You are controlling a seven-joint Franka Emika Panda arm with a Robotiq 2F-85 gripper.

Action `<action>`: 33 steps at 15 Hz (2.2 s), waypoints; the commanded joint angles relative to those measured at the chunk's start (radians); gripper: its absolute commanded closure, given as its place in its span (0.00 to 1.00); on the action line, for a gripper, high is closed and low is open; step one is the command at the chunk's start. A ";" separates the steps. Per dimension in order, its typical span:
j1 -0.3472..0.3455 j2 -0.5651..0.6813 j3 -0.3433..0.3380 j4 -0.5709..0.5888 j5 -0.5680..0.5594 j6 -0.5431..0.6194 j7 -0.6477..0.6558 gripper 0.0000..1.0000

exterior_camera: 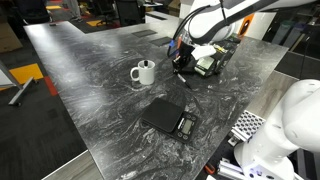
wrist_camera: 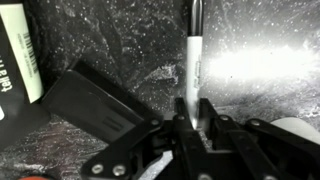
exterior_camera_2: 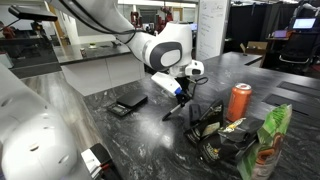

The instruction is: Pick the markers in the cup and put them on the counter, then pick the cup and put it on the black object

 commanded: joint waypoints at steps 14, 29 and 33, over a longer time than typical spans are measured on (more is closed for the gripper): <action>0.105 -0.090 0.160 0.087 -0.230 -0.056 -0.090 0.00; 0.223 0.047 0.064 0.217 -0.014 0.001 -0.509 0.00; 0.211 0.109 0.082 0.261 -0.019 -0.005 -0.517 0.00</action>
